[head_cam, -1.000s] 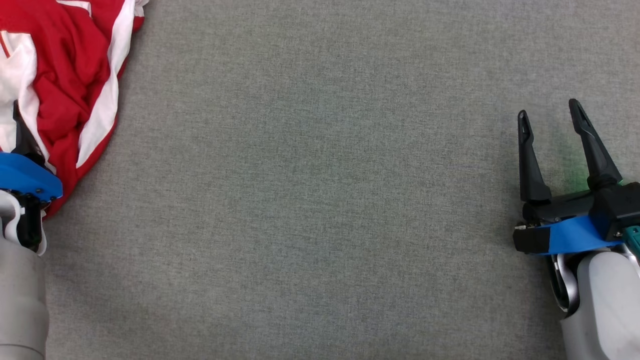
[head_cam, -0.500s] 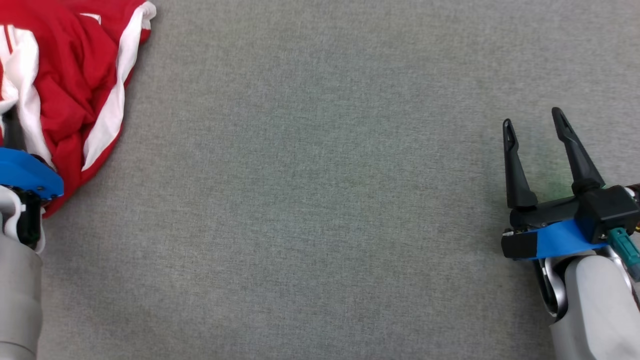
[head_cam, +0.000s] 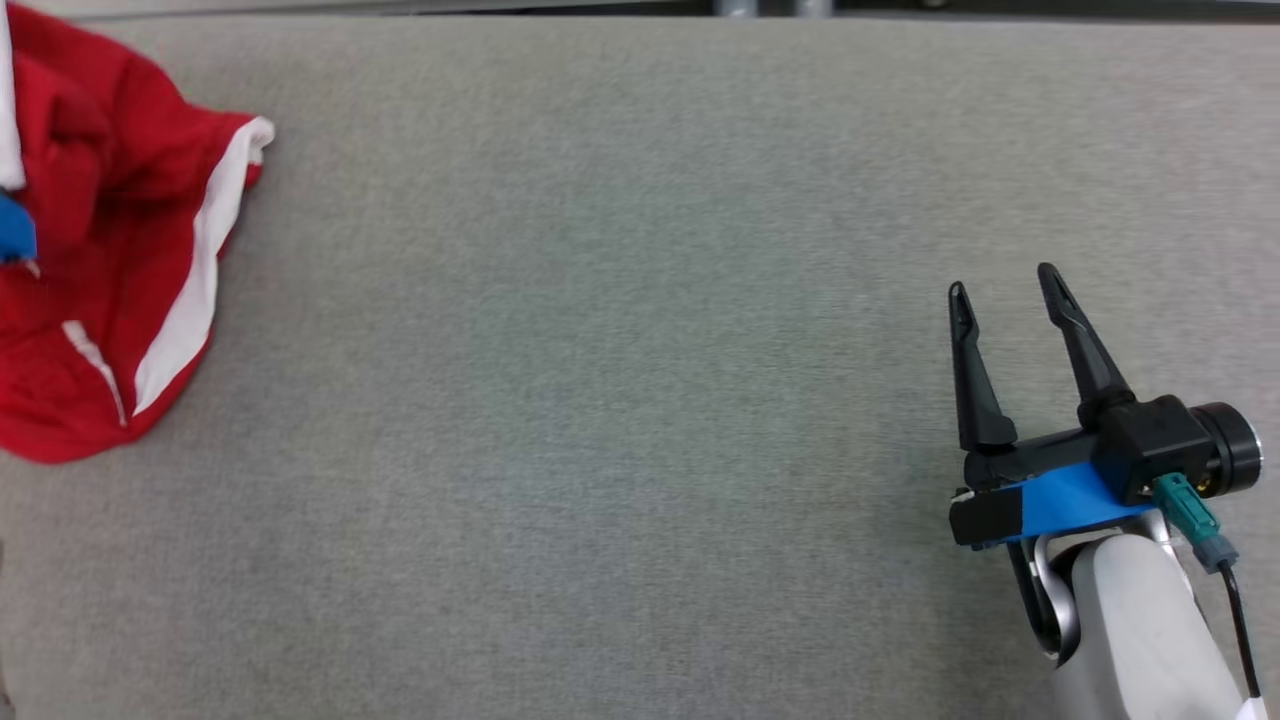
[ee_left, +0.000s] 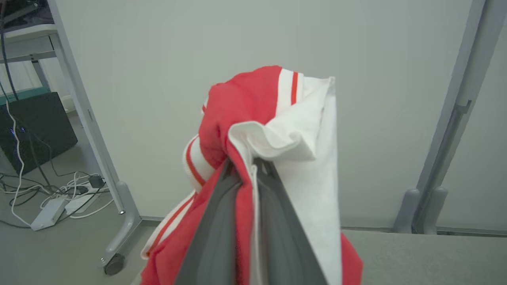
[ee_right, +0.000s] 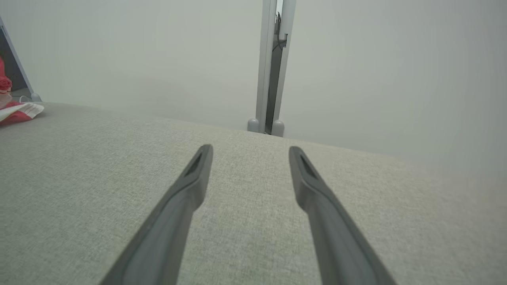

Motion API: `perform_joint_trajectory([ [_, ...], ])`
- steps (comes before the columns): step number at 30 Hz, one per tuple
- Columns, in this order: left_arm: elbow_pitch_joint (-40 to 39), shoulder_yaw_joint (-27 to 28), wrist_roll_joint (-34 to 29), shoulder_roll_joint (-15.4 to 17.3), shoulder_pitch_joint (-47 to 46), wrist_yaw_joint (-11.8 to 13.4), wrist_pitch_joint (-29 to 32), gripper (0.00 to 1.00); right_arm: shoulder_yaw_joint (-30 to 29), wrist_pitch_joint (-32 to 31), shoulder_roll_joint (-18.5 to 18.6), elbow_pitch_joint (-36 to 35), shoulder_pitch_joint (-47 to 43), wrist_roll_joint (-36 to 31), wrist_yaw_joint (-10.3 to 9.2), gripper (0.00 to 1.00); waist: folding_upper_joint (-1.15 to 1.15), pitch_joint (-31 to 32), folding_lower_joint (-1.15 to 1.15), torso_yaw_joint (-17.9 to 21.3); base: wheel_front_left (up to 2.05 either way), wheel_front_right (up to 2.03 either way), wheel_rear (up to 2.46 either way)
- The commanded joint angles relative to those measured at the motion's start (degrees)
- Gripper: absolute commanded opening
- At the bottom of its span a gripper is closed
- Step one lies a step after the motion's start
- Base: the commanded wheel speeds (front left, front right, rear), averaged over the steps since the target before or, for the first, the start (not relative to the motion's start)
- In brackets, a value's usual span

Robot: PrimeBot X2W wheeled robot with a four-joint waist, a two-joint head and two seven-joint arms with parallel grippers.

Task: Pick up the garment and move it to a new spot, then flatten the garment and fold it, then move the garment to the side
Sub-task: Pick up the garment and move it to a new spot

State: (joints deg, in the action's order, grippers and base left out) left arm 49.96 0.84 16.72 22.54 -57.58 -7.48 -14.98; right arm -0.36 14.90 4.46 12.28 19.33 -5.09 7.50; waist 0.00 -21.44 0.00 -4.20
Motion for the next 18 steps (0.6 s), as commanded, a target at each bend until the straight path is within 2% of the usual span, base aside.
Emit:
perform_joint_trajectory([
  [1,-2.6,-0.6,-0.8,0.1,-0.8,0.1,-0.3,0.0,0.5,0.4,-0.5,0.0,-0.8,0.7,-0.01,1.0,0.0,2.5,0.0,2.8,0.0,0.0,0.0],
  [8,-12.7,-5.2,-2.9,-1.8,-3.6,0.1,0.3,0.0,2.1,0.4,-1.5,0.5,-1.7,2.6,-0.02,1.0,0.0,6.2,0.0,9.1,0.0,0.0,0.0],
  [18,-23.9,-16.3,-1.4,-7.7,-5.9,0.1,5.3,0.0,3.8,0.4,-1.6,0.7,-3.0,7.8,-0.02,1.0,0.0,8.0,0.0,19.0,0.0,0.0,0.0],
])
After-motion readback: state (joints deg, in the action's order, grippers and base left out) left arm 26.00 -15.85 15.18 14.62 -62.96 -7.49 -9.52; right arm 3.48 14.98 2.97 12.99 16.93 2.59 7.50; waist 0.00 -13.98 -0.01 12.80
